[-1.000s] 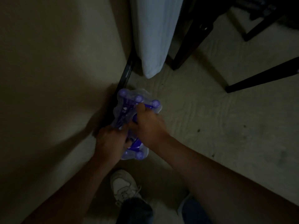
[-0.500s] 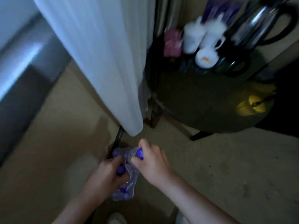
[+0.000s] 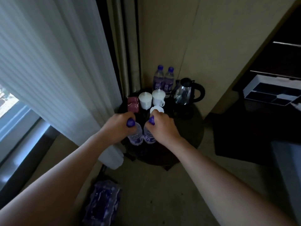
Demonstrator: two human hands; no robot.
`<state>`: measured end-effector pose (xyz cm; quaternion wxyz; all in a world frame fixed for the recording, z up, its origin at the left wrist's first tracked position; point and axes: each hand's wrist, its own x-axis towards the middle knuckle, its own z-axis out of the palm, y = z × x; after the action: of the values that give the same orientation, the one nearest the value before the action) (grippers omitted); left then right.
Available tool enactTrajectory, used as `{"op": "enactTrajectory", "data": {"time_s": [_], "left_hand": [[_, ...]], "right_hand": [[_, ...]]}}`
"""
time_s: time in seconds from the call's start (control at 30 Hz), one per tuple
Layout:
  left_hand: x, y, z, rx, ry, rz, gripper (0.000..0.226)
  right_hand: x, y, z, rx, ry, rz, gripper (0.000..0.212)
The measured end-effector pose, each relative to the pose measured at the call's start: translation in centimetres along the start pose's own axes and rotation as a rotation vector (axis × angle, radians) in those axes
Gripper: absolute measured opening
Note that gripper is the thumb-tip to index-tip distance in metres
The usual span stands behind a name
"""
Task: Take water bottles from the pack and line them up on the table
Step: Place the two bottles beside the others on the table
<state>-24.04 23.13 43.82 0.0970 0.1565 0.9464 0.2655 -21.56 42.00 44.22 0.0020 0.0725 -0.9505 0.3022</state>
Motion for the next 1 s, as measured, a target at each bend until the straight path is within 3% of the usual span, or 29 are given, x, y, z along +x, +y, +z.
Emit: {"op": "enactTrajectory", "data": {"time_s": [0.17, 0.4, 0.77, 1.0], "left_hand": [[5.0, 1.5, -0.1, 0.048, -0.016, -0.022, 0.020], [9.4, -2.3, 2.7, -0.032, -0.174, -0.017, 0.018], [12.8, -4.8, 1.5, -0.001, -0.350, 0.069, 0.015], [12.4, -4.8, 2.9, -0.104, -0.290, -0.049, 0.025]], "right_hand": [[2.6, 4.0, -2.4, 0.016, -0.065, 0.168, 0.025], [6.7, 8.1, -1.5, 0.000, -0.238, 0.298, 0.020], [10.9, 9.3, 0.8, 0.014, -0.496, 0.243, 0.020], [11.9, 9.7, 1.7, 0.045, -0.526, 0.225, 0.024]]}}
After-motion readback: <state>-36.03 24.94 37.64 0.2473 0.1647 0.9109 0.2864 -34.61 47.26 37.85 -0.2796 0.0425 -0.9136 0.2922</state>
